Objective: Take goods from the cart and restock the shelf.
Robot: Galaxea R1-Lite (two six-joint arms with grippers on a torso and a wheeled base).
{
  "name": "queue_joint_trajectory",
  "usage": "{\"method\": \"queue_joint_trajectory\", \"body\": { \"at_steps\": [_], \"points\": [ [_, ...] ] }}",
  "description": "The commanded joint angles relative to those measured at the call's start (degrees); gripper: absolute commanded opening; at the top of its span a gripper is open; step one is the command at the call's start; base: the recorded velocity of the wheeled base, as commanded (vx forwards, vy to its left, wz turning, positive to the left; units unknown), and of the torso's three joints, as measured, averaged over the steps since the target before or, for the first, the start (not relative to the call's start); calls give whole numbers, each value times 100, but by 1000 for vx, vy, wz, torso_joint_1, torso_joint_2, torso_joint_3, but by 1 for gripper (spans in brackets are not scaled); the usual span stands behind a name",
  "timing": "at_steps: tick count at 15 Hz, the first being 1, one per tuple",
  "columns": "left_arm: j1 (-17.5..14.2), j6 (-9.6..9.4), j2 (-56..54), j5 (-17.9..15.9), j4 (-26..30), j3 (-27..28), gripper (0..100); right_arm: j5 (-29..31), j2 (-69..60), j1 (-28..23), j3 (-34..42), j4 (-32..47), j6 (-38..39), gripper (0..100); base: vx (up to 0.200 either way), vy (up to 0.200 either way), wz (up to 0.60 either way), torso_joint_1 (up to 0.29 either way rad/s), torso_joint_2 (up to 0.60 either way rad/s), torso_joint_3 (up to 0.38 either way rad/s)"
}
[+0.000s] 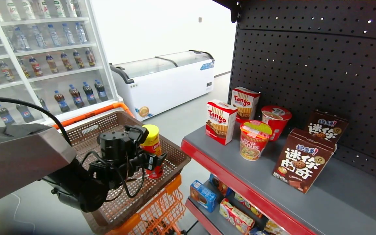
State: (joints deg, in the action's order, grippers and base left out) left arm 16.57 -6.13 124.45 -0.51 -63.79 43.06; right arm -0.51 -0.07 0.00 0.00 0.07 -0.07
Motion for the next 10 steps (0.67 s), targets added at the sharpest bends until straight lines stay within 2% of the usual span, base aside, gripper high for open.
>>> {"method": "queue_joint_trajectory", "body": {
  "at_steps": [1, 5, 6, 10],
  "points": [
    [-4, -11, 272, -2, -177, 36, 100, -2, 7, 0, 0, 1, -1, 100, 0, 0, 0, 0, 0, 0],
    [48, -37, 422, -10, -309, 133, 100, -2, 7, 0, 0, 1, -1, 100, 0, 0, 0, 0, 0, 0],
    [57, -37, 422, -2, -300, 247, 0, -2, 7, 0, 0, 1, -1, 100, 0, 0, 0, 0, 0, 0],
    [31, -37, 395, 34, -265, 265, 0, -2, 7, 0, 0, 1, -1, 100, 0, 0, 0, 0, 0, 0]
  ]
}}
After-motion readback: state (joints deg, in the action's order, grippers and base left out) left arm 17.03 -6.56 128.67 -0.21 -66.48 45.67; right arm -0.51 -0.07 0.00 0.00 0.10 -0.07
